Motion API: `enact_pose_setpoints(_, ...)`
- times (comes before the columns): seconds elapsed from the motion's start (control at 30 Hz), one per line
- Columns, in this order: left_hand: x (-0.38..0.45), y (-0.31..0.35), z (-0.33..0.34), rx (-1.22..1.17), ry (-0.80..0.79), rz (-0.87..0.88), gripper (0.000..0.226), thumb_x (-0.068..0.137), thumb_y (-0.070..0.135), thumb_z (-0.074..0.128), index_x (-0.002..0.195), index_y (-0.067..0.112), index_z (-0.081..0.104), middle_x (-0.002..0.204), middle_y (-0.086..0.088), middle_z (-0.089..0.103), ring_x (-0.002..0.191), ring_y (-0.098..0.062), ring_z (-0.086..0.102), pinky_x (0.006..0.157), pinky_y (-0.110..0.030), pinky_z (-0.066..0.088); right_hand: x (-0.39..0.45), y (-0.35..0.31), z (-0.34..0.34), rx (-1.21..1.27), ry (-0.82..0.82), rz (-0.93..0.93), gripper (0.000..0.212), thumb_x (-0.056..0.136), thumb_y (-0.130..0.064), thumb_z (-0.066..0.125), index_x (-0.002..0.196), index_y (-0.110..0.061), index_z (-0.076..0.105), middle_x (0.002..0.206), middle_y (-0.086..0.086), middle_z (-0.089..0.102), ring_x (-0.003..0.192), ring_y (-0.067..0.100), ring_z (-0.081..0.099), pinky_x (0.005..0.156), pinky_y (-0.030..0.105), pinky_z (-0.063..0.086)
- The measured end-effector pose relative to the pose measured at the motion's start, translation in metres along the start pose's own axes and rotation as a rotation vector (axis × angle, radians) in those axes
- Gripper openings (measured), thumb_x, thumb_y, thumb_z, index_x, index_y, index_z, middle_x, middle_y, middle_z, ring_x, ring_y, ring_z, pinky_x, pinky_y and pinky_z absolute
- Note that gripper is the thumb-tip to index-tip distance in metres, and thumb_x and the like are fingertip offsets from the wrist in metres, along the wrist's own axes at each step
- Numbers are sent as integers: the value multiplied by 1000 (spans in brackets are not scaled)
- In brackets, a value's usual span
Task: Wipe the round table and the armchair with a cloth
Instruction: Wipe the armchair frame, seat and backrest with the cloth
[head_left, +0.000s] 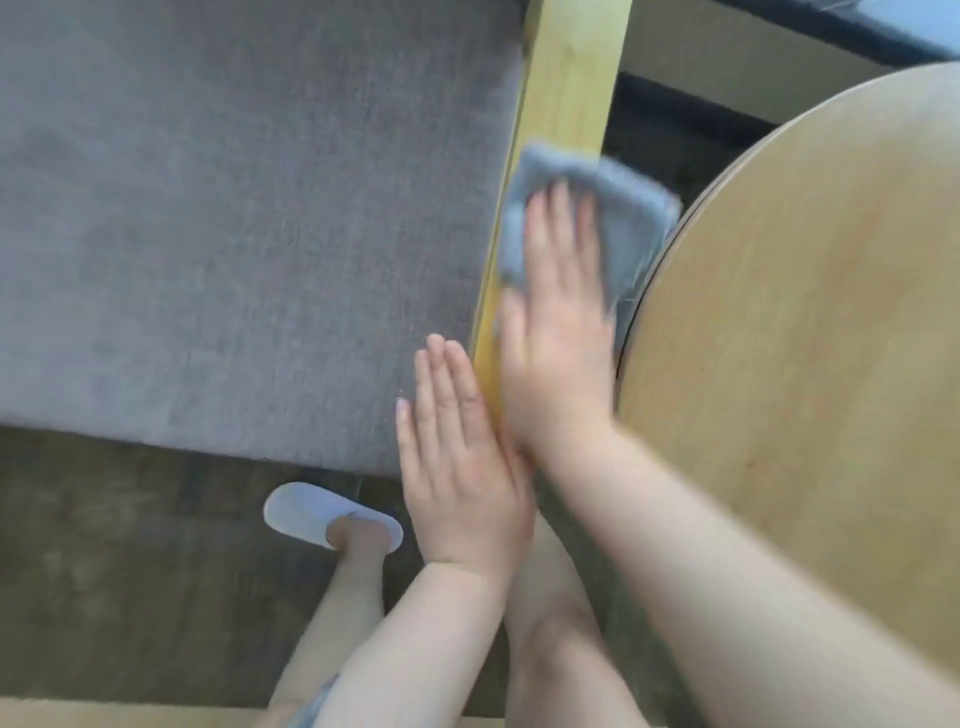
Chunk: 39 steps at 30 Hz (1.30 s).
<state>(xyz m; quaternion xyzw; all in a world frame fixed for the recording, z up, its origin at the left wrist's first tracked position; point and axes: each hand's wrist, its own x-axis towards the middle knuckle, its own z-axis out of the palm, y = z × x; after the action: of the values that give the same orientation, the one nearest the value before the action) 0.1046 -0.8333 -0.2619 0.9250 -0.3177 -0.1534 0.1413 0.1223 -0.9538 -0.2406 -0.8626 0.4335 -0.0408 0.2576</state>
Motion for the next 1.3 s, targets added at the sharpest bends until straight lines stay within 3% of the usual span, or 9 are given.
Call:
enact_pose_setpoints(0.2, 4, 1, -4, -55, 8, 19, 62, 101, 33, 31, 153, 3, 18, 160, -14, 19, 148, -27, 21, 114, -50, 31, 19, 28, -18, -165, -145, -281, 58, 98, -27, 34, 153, -13, 19, 161, 4, 13, 149, 18, 4, 120, 33, 0)
enact_pose_setpoints(0.33, 2, -2, -3, -4, 24, 37, 65, 98, 30, 39, 154, 8, 15, 162, -9, 18, 148, -23, 21, 114, -49, 32, 4, 3, -10, -87, -146, -18, 61, 99, -30, 32, 154, -16, 9, 162, 1, 1, 148, 16, -7, 121, 39, 2)
enact_pose_setpoints(0.5, 5, 6, -7, -26, 4, -29, 61, 99, 32, 27, 151, 0, 26, 158, -12, 30, 144, -23, 33, 112, -52, 32, 14, 38, -41, -302, -444, -530, 61, 99, -41, 21, 154, -24, 1, 162, -6, -5, 148, 12, -11, 120, 42, -3)
enact_pose_setpoints(0.6, 3, 6, -7, -12, 0, -46, 62, 98, 33, 26, 152, 1, 22, 158, -11, 29, 144, -24, 32, 111, -55, 31, 66, 31, -37, -218, -292, -290, 61, 102, -35, 28, 155, -21, 2, 162, -4, -3, 148, 14, -9, 120, 39, -3)
enact_pose_setpoints(0.7, 2, 4, -3, 30, -19, -31, 66, 94, 32, 32, 151, 0, 25, 157, -11, 30, 143, -25, 34, 110, -57, 34, 8, 3, -8, -83, -132, -32, 63, 98, -31, 32, 154, -13, 8, 162, 3, 1, 149, 18, -6, 121, 44, 4)
enact_pose_setpoints(0.87, 4, 7, -5, 52, -5, -36, 64, 96, 31, 32, 151, -2, 23, 157, -13, 31, 143, -27, 33, 112, -58, 28, 23, 42, -35, -269, -372, -574, 61, 100, -36, 27, 154, -18, 6, 162, -2, 2, 149, 14, -2, 121, 46, -1)
enact_pose_setpoints(1.03, 2, 6, -6, 85, -10, -6, 64, 98, 30, 27, 152, -2, 19, 159, -14, 26, 146, -26, 27, 115, -56, 24, 38, 20, -22, -134, -156, -137, 62, 99, -27, 34, 154, -13, 11, 162, 3, 5, 149, 18, -2, 121, 40, -2)
enact_pose_setpoints(1.2, 6, 6, -5, 64, -9, -1, 63, 97, 29, 27, 150, -6, 23, 157, -18, 27, 146, -28, 28, 118, -50, 17, 11, 45, -35, -295, -393, -716, 58, 99, -36, 28, 154, -19, 16, 161, -1, 14, 148, 15, 11, 120, 41, -3)
enact_pose_setpoints(1.3, 5, 3, -9, 44, -35, 43, 64, 99, 30, 24, 152, -4, 14, 161, -17, 16, 149, -27, 18, 120, -44, 14, 82, 52, -45, -312, -313, -534, 59, 101, -34, 27, 155, -21, 9, 162, -2, 6, 149, 15, 1, 119, 37, -5)
